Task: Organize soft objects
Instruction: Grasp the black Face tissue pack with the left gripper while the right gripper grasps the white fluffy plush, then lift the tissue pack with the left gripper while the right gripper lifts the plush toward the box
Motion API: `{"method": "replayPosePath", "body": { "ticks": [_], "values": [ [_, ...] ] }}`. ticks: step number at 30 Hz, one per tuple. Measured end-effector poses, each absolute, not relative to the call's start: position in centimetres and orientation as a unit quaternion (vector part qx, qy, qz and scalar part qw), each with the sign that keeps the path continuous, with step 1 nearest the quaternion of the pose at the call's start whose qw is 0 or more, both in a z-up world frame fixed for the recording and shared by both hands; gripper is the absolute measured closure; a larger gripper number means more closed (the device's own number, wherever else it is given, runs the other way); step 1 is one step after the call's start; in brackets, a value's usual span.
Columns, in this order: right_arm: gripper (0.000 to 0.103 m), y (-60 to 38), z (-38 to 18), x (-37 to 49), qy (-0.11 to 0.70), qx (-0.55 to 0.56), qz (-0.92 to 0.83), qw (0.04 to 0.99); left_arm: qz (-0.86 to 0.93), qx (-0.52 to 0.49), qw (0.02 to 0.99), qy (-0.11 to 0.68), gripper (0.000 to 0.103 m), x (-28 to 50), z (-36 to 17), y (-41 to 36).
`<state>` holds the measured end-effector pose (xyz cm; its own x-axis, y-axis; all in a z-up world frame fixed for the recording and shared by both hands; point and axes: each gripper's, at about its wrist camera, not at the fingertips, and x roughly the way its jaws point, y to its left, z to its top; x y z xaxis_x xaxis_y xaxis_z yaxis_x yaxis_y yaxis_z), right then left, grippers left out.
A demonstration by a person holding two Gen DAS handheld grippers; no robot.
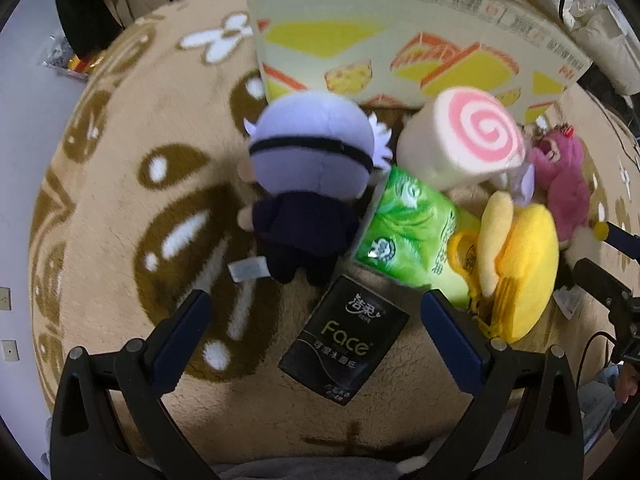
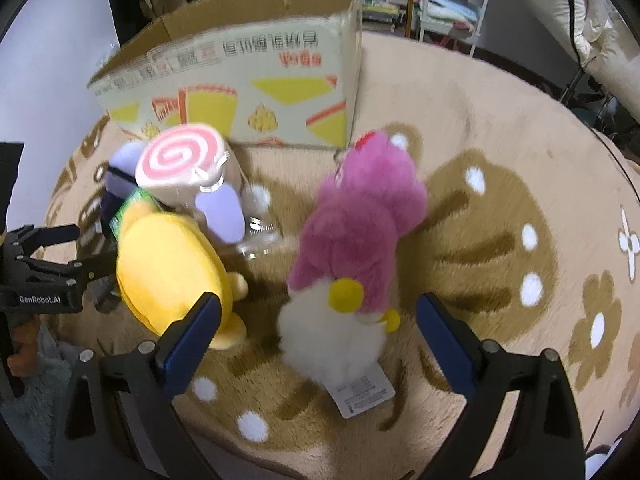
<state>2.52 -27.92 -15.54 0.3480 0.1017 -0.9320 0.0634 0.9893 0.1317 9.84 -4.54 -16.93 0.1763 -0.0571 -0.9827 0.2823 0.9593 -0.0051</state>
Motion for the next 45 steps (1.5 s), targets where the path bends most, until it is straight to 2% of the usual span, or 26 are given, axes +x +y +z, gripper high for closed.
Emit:
{"method": "replayPosePath", "body": {
  "ticks": [5,8,12,16,20,23,24,25,45],
  "values": [
    [0.02,-27.6,-17.3,2.4,0.607,0.076,0.021,0.79,-0.122,0.091,0.744,0.65,0.002,10.2,-18.2,-4.9],
    [0.033,-27.5,-17.9,2.4,0.616,0.064,0.018,0.785,-0.128,0.097,0.736,0.657,0.004,10.3,-18.8,-5.4],
    [0.04,-27.6,-18.2,2.6,0.62,0.069,0.013,0.782,-0.13,0.108,0.727,0.666,0.014,10.1,-19.6,-6.2],
    [0.043,-28.1,-18.4,2.8,0.621,0.078,0.013,0.78,-0.136,0.101,0.722,0.67,0.023,10.5,-20.1,-6.3],
    [0.045,-28.6,-18.8,3.2,0.623,0.075,0.017,0.779,-0.152,0.095,0.721,0.67,0.041,10.3,-20.2,-6.3],
    [0.051,-28.9,-18.6,3.2,0.626,0.078,0.019,0.776,-0.154,0.087,0.721,0.67,0.043,9.7,-20.6,-6.2],
    [0.058,-28.7,-18.8,3.2,0.626,0.08,0.021,0.775,-0.154,0.085,0.721,0.67,0.044,9.8,-20.7,-6.3],
    [0.06,-28.6,-19.0,3.3,0.628,0.085,0.027,0.773,-0.154,0.083,0.721,0.67,0.044,9.8,-20.6,-6.0],
    [0.063,-27.9,-17.8,2.7,0.62,0.071,0.048,0.78,-0.151,0.074,0.752,0.637,0.046,9.7,-17.4,-5.4]
  ]
}}
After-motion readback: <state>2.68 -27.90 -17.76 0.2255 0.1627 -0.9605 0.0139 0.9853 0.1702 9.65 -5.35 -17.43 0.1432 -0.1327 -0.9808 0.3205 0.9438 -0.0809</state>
